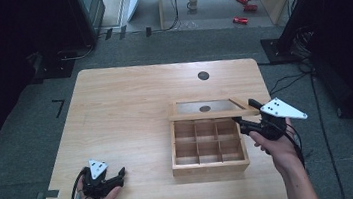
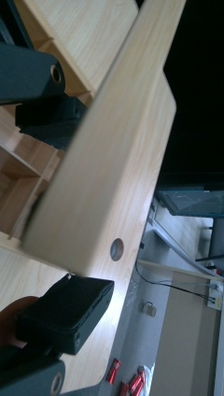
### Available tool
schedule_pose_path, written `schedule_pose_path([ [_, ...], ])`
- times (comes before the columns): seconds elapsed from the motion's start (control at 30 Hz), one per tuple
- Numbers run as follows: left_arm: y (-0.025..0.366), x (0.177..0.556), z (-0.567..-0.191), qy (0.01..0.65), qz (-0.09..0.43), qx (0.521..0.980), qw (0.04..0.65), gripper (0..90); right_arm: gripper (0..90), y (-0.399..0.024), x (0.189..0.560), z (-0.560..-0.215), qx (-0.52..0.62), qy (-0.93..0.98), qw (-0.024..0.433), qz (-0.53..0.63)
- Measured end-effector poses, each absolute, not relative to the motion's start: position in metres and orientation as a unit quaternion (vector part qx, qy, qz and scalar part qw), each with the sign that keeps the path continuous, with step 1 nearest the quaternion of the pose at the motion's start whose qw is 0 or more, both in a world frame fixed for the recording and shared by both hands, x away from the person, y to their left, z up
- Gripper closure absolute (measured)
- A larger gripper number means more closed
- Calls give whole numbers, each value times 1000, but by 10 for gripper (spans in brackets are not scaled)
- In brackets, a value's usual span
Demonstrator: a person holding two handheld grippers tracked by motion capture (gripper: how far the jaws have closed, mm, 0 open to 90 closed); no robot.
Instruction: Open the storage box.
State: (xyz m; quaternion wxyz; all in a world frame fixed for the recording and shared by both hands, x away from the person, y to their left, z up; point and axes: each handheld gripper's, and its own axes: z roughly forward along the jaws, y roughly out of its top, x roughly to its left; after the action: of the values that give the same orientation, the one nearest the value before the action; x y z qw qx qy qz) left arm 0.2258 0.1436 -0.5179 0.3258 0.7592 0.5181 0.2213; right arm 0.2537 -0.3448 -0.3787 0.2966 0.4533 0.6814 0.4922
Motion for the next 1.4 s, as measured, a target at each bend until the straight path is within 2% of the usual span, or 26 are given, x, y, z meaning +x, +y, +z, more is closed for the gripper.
schedule_pose_path([
  [0.3, 144, 226, -518, 518, 222, 759, 326, 240, 277, -347, 280, -374, 443, 679, 289, 509],
  [0.9, 144, 227, -518, 518, 217, 760, 328, 240, 292, -358, 323, -394, 445, 667, 248, 544],
  [1.23, 143, 227, -518, 518, 217, 759, 328, 240, 320, -356, 337, -407, 452, 673, 261, 524],
  [1.4, 143, 228, -518, 517, 217, 760, 328, 240, 373, -356, 343, -410, 452, 669, 275, 521],
])
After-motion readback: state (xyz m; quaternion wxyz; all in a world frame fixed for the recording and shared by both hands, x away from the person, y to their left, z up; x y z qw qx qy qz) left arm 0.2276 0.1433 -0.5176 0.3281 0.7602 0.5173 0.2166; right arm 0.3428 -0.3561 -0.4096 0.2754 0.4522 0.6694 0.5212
